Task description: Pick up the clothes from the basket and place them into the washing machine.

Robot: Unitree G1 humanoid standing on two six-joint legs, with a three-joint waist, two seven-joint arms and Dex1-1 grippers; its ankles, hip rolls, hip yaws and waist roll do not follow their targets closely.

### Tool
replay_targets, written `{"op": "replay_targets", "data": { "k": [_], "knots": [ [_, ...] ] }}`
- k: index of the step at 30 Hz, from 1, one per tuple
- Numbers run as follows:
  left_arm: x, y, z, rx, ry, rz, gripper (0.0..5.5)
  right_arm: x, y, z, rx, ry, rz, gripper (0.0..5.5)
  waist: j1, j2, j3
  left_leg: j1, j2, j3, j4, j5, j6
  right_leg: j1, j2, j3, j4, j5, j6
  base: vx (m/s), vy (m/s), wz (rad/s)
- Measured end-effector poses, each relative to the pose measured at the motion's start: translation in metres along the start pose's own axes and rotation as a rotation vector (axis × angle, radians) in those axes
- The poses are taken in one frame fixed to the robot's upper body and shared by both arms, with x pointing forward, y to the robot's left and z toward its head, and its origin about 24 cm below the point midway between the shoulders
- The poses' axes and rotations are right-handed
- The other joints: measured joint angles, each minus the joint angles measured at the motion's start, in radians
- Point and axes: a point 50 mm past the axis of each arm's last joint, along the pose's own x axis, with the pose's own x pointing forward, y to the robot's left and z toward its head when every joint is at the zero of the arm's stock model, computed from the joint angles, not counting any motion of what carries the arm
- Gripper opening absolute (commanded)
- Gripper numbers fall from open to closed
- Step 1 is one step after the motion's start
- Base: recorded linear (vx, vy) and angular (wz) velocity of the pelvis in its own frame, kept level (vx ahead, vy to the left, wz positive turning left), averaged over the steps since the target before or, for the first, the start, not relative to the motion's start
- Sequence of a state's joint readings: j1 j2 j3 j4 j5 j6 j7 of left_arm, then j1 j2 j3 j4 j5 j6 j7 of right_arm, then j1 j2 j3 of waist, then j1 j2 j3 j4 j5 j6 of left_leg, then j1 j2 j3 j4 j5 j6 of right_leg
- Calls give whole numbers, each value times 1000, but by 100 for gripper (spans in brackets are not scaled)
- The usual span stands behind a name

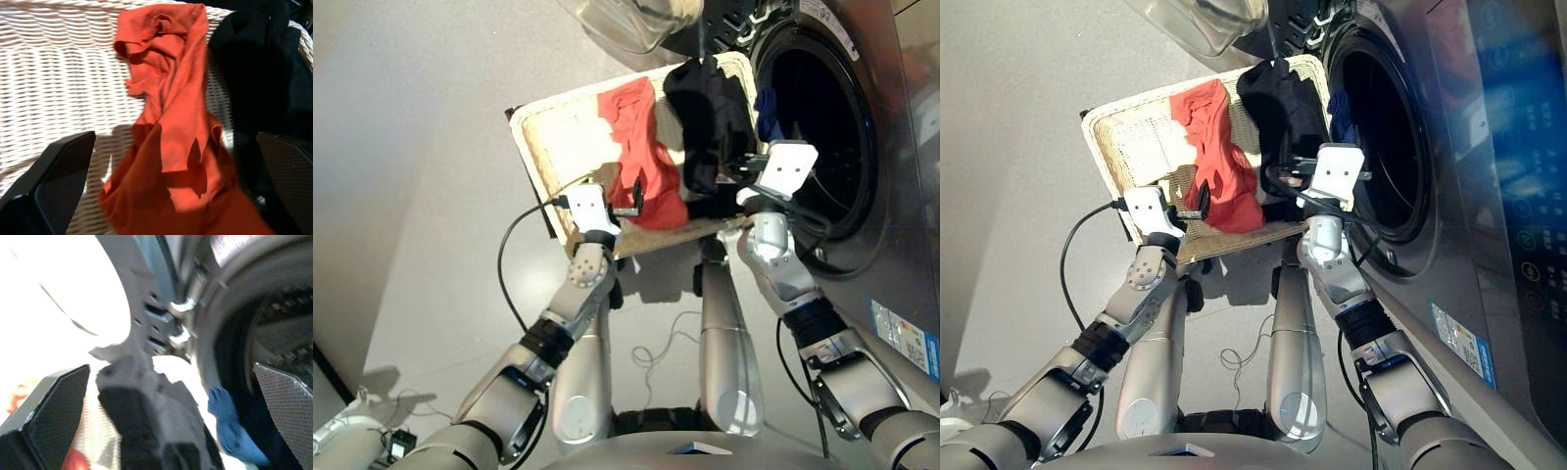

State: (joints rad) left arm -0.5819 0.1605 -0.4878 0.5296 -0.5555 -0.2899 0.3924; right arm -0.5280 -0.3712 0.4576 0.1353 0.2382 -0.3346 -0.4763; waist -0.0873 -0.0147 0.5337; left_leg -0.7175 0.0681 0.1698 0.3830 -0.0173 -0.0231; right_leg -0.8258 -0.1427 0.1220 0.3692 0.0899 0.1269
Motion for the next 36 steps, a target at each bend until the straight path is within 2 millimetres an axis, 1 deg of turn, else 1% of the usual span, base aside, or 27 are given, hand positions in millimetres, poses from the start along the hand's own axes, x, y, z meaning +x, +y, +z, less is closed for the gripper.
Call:
{"op": "replay_targets", "data": {
  "k": [1, 2, 3, 4, 6, 7, 9, 11, 12, 13, 14, 16, 20, 24, 27, 29, 33, 36],
  "knots": [
    [5, -3, 2, 3, 2, 12, 550, -1, 6, 4, 10, -14, 30, 550, -9, -6, -1, -10, 8, 0, 19, -8, -6, -8, 8, 1, 14, -6, -1, 0, 0, 0],
    [11, 1, 4, 16, 6, 40, 550, -1, 13, 10, 16, -40, 69, 550, -9, -15, 0, -25, 20, -1, 45, -23, -13, -21, 14, 1, 33, -13, -6, 0, 0, 0],
    [16, 3, 9, 18, -6, 60, 550, -2, 19, 15, 17, -68, 106, 550, -17, -23, -2, -40, 27, -2, 70, -30, -13, -37, 18, 0, 53, -21, -11, -22, -52, -137],
    [21, 3, 13, 21, -14, 74, 550, -3, 25, 21, 25, -92, 137, 550, -21, -31, -1, -57, 37, -4, 93, -40, -18, -54, 29, 0, 78, -29, -14, 0, 0, 0],
    [27, 3, 17, 18, -13, 98, 550, -3, 34, 26, 36, -114, 179, 550, -24, -43, 0, -75, 51, -6, 124, -53, -25, -77, 38, -1, 113, -43, -24, 0, 0, 0],
    [31, 4, 19, 7, -9, 118, 550, -3, 38, 29, 39, -126, 205, 550, -24, -47, 0, -85, 58, -8, 137, -58, -30, -89, 46, -1, 127, -48, -27, 0, 0, 0],
    [39, 5, 22, -17, 4, 165, 550, -1, 46, 38, 50, -161, 248, 550, -27, -52, 0, -106, 69, -12, 152, -64, -37, -113, 57, -3, 149, -57, -36, 0, 0, 0],
    [46, 9, 26, -37, 19, 217, 550, -1, 54, 43, 56, -185, 291, 550, -37, -56, 0, -125, 78, -23, 169, -67, -41, -131, 64, -12, 164, -62, -43, 0, 0, 0],
    [48, 12, 26, -37, 28, 232, 550, -1, 57, 45, 55, -192, 312, 550, -40, -60, 0, -131, 82, -26, 178, -70, -45, -138, 68, -15, 174, -65, -47, 0, 0, 0],
    [51, 16, 28, -33, 34, 253, 550, -1, 61, 48, 59, -203, 336, 550, -43, -65, 0, -139, 88, -29, 182, -73, -50, -144, 74, -17, 181, -68, -49, 0, 0, 0],
    [52, 19, 28, -26, 37, 269, 550, -2, 64, 50, 63, -211, 354, 550, -47, -68, 0, -146, 91, -32, 184, -74, -51, -150, 77, -18, 184, -69, -51, 0, 0, 0],
    [57, 30, 25, -8, 83, 324, 550, -4, 68, 52, 68, -221, 386, 550, -52, -72, -1, -159, 100, -34, 199, -78, -57, -161, 85, -22, 188, -69, -52, 0, 0, 0],
    [63, 43, 32, -6, 90, 375, 550, -4, 78, 61, 80, -256, 449, 550, -64, -75, -1, -189, 108, -34, 214, -81, -60, -190, 91, -23, 192, -67, -54, 0, 0, 0],
    [67, 50, 39, 18, 94, 388, 550, -3, 84, 70, 95, -289, 489, 550, -75, -76, -1, -207, 115, -33, 231, -87, -65, -203, 99, -23, 198, -62, -54, 0, 0, 0],
    [73, 52, 50, 23, 77, 396, 550, -4, 87, 80, 122, -327, 516, 550, -77, -87, -2, -219, 118, -31, 237, -90, -63, -216, 100, -20, 204, -63, -54, 0, 0, 0],
    [75, 51, 54, 28, 74, 395, 550, -4, 88, 81, 126, -328, 517, 550, -77, -92, -2, -222, 119, -31, 239, -91, -62, -220, 101, -19, 206, -63, -54, 0, 0, 0],
    [77, 51, 57, 34, 73, 398, 550, -4, 87, 82, 138, -324, 525, 550, -77, -99, -3, -227, 119, -30, 241, -93, -60, -227, 101, -17, 204, -66, -57, 0, 0, 0],
    [78, 53, 59, 38, 72, 404, 550, -5, 87, 85, 152, -330, 541, 550, -79, -101, -3, -237, 119, -28, 243, -93, -60, -237, 101, -17, 205, -63, -53, 0, 0, 0]
  ]
}}
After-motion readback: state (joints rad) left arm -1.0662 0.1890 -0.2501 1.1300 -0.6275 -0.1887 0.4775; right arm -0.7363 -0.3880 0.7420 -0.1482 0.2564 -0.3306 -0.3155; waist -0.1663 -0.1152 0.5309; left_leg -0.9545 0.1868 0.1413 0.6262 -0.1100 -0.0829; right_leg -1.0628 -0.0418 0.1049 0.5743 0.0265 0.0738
